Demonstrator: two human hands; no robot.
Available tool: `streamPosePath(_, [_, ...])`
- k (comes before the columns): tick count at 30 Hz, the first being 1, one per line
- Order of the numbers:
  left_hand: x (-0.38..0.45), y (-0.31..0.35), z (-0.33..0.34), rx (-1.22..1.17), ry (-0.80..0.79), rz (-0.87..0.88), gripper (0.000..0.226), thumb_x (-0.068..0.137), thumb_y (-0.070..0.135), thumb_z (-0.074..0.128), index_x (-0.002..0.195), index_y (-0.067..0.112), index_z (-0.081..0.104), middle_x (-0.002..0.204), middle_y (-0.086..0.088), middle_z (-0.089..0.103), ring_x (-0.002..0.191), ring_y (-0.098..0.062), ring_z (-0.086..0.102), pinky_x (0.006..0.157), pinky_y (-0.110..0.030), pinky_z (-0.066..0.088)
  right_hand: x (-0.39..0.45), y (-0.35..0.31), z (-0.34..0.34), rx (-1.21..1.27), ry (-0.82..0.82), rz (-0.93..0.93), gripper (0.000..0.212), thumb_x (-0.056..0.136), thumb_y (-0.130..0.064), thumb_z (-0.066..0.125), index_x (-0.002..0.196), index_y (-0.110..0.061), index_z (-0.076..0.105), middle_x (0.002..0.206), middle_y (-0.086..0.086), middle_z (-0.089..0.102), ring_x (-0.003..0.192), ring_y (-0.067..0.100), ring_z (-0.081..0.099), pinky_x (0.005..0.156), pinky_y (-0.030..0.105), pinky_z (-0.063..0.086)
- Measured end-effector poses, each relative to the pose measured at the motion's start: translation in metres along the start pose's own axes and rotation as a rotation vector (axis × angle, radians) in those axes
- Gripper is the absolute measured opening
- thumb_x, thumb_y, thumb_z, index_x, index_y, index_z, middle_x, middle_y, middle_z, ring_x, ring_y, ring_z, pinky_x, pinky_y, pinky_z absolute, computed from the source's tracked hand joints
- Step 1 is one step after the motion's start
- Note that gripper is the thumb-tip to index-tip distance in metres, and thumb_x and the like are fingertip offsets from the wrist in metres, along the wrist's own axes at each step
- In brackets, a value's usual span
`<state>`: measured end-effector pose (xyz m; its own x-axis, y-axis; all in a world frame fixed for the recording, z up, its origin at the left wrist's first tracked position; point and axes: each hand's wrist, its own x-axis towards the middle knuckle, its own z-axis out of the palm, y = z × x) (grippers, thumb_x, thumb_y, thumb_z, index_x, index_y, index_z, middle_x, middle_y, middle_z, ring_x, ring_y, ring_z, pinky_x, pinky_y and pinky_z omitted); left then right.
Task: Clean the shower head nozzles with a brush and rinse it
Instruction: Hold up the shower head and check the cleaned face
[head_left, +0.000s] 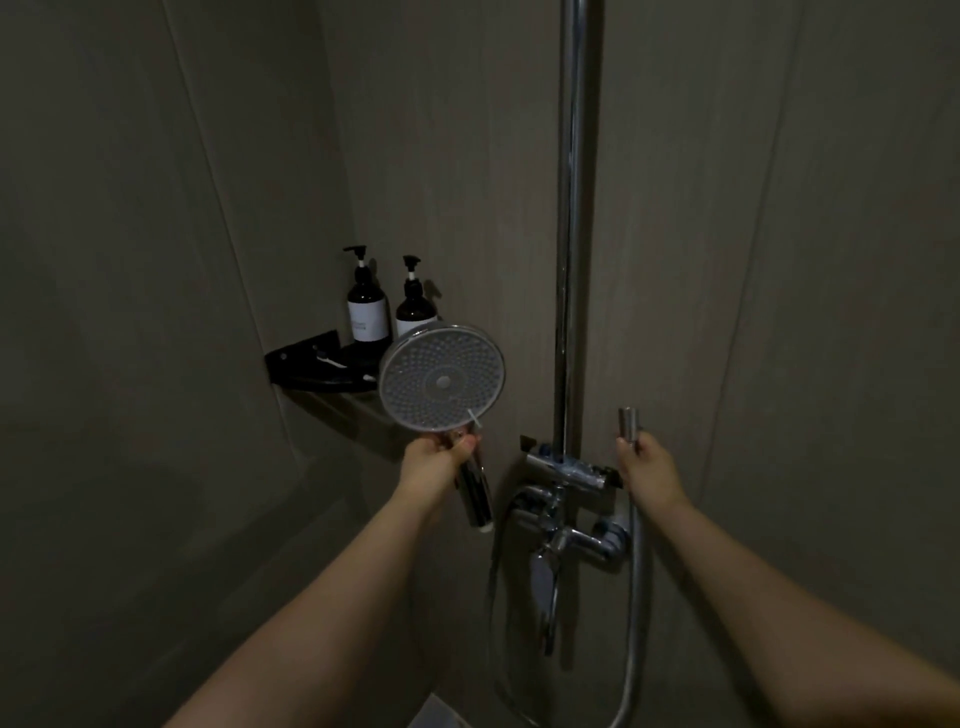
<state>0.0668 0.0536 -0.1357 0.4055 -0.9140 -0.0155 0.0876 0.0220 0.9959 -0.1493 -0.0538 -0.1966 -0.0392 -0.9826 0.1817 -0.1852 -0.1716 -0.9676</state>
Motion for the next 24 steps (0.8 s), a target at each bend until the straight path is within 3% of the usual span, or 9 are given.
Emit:
streamPosePath(3, [-0.001, 0.014, -0.008, -0.017, 0.033, 0.031, 0.013, 0.089, 0.001, 0.054, 0.082, 0.01, 0.061, 0.082, -0.008, 0.061, 0.09, -0.028, 0.057, 0.086, -0.043, 0.046, -0.015, -0.017, 0.014, 0.005, -0.1, 0.026, 0.022, 0.098, -0.027, 0.04, 0.076, -0.023, 0.043, 0.063, 0.001, 0.043, 0.057, 0.015, 0.04, 0.052, 0.027, 0.034])
streamPosePath(6, [-0.006, 0.033, -0.023, -0.04, 0.071, 0.061, 0.014, 0.09, 0.001, 0.052, 0.083, 0.01, 0.061, 0.088, -0.009, 0.063, 0.089, -0.027, 0.059, 0.092, -0.045, 0.047, -0.028, -0.047, 0.035, 0.073, -0.196, 0.005, 0.027, 0.1, -0.025, 0.035, 0.075, -0.02, 0.044, 0.058, 0.001, 0.039, 0.046, 0.009, 0.039, 0.041, 0.017, 0.034])
streamPosePath(9, [-0.014, 0.054, -0.042, -0.105, 0.097, 0.104, 0.013, 0.091, 0.002, 0.05, 0.084, 0.008, 0.058, 0.081, -0.005, 0.062, 0.076, -0.018, 0.061, 0.077, -0.038, 0.049, -0.044, -0.085, 0.056, 0.163, -0.297, -0.025, 0.032, 0.1, -0.019, 0.034, 0.073, -0.013, 0.05, 0.054, 0.004, 0.034, 0.029, 0.0, 0.033, 0.032, 0.01, 0.025])
streamPosePath(13, [-0.025, 0.081, -0.073, -0.201, 0.202, 0.212, 0.008, 0.093, 0.006, 0.049, 0.088, 0.009, 0.054, 0.08, -0.006, 0.059, 0.073, -0.017, 0.058, 0.082, -0.037, 0.05, -0.072, -0.13, 0.081, 0.158, -0.342, -0.062, 0.036, 0.1, -0.022, 0.037, 0.069, -0.011, 0.054, 0.045, 0.002, 0.033, 0.024, 0.0, 0.025, 0.03, 0.012, 0.02])
streamPosePath(16, [-0.034, 0.102, -0.094, -0.312, 0.274, 0.238, 0.012, 0.095, 0.015, 0.048, 0.083, 0.017, 0.05, 0.078, -0.005, 0.057, 0.069, -0.016, 0.056, 0.071, -0.033, 0.05, -0.097, -0.148, 0.098, 0.155, -0.391, -0.093, 0.036, 0.098, -0.021, 0.041, 0.067, -0.011, 0.056, 0.033, -0.006, 0.033, 0.023, 0.001, 0.025, 0.029, 0.011, 0.02])
streamPosePath(20, [-0.053, 0.125, -0.12, -0.41, 0.294, 0.256, 0.007, 0.096, 0.021, 0.046, 0.091, 0.016, 0.049, 0.079, -0.005, 0.055, 0.07, -0.017, 0.057, 0.069, -0.036, 0.05, -0.132, -0.155, 0.121, 0.116, -0.52, -0.145, 0.027, 0.095, -0.017, 0.048, 0.073, -0.014, 0.061, 0.042, -0.002, 0.036, 0.025, 0.0, 0.031, 0.032, 0.01, 0.025])
streamPosePath(24, [-0.066, 0.14, -0.136, -0.391, 0.404, 0.367, 0.013, 0.097, 0.021, 0.044, 0.103, 0.009, 0.042, 0.073, -0.006, 0.053, 0.064, -0.016, 0.056, 0.066, -0.034, 0.052, -0.157, -0.161, 0.144, 0.119, -0.677, -0.198, 0.026, 0.095, -0.01, 0.047, 0.07, -0.014, 0.055, 0.052, 0.0, 0.041, 0.032, -0.002, 0.036, 0.036, 0.011, 0.029])
